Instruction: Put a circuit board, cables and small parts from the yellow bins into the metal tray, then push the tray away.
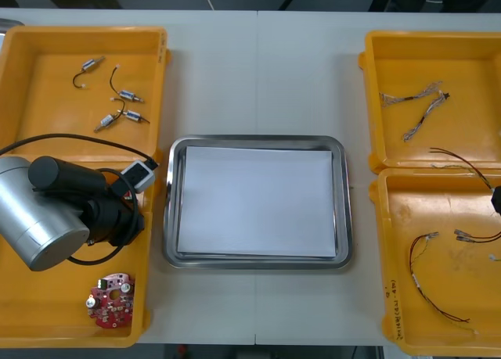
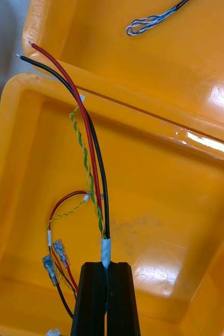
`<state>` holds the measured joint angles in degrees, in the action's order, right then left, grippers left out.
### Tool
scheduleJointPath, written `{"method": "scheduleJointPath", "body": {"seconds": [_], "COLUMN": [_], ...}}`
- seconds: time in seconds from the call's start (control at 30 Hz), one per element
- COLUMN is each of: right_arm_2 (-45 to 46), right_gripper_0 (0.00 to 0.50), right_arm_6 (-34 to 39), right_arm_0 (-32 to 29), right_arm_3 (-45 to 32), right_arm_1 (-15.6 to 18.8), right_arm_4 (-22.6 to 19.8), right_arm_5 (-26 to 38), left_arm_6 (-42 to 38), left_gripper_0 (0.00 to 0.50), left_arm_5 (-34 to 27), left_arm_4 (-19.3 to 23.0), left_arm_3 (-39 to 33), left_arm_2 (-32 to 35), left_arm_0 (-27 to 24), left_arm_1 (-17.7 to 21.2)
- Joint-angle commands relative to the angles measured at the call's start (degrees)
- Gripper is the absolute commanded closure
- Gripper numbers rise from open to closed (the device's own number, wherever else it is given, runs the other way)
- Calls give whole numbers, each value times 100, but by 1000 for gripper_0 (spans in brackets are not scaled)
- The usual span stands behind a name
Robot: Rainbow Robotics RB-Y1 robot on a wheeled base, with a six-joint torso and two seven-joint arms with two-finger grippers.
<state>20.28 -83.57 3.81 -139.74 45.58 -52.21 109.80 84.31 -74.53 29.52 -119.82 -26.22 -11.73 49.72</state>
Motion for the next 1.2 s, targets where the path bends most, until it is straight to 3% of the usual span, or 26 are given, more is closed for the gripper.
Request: {"method": "scheduleJointPath", "body": {"seconds": [0.03,0.43,0.73,1.2], "right_arm_2": [-15,-15,-15,-15], "right_gripper_0": [500,500,500,500], "right_arm_6": [-107,-107,-89,-107], "right_arm_0": [120,111,111,111], "right_arm_3": [-168,-168,-168,-168], "right_arm_1": [56,56,56,47], "right_arm_4": [36,53,62,62], "right_arm_5": [20,20,20,20], "left_arm_6": [-354,-161,-90,-222], "left_gripper_0": [500,500,500,499], "left_arm_5": [-35,-1098,-1432,-1845], "left_arm_4": [283,1039,1513,1680], "left_arm_3": [-59,-507,-569,-674], "left_arm_2": [205,1277,1918,2393], "left_arm_0": [-101,-101,-101,-101], "left_arm_1": [-50,-59,-59,-59]}}
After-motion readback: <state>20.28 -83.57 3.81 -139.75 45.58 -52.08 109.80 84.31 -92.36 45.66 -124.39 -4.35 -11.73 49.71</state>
